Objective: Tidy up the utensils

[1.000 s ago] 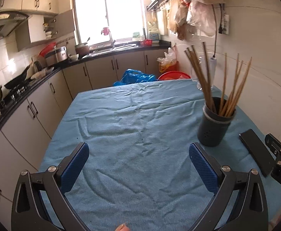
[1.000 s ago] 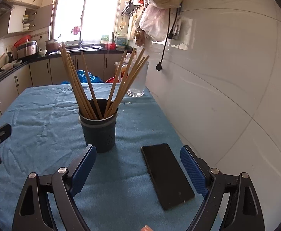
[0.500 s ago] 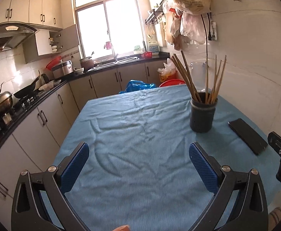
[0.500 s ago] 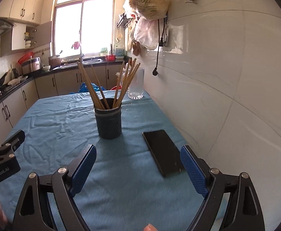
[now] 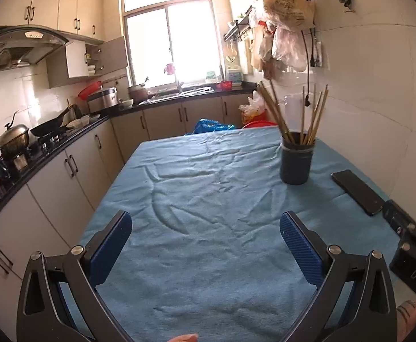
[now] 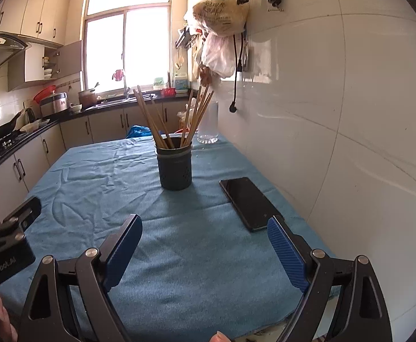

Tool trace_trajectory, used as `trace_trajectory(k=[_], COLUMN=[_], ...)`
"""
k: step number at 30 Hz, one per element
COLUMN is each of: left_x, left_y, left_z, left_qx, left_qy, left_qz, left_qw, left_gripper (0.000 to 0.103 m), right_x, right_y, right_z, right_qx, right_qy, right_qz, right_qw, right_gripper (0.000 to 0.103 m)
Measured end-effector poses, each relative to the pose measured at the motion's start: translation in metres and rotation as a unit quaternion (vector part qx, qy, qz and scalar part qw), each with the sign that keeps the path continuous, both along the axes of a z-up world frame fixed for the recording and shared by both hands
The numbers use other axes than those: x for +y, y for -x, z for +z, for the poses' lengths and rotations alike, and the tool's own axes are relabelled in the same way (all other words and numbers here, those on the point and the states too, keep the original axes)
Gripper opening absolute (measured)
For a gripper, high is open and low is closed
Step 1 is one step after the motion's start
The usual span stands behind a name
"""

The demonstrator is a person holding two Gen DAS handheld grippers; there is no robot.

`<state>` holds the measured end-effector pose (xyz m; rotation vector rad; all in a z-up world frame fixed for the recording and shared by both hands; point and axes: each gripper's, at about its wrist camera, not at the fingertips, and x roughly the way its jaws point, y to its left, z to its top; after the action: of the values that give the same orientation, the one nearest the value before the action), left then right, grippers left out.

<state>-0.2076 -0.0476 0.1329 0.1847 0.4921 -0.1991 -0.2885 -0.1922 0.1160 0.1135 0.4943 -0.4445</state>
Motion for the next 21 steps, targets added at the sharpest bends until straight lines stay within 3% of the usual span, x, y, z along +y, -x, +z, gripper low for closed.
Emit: trace_trajectory(k=[21], left_x=[0.016], left_y=[-0.007], left_z=[-0.012], left_qx=[0.030], left_qy=[0.016], left_qz=[0.009], left_qw=[0.9994], left_gripper=[0.103], right_x=[0.015], right_y=[-0.013], right_z=[-0.011], right_qx=[0.030], right_qy=[0.012], right_qz=[0.018], right_qw=[0.999], right_gripper=[0.093])
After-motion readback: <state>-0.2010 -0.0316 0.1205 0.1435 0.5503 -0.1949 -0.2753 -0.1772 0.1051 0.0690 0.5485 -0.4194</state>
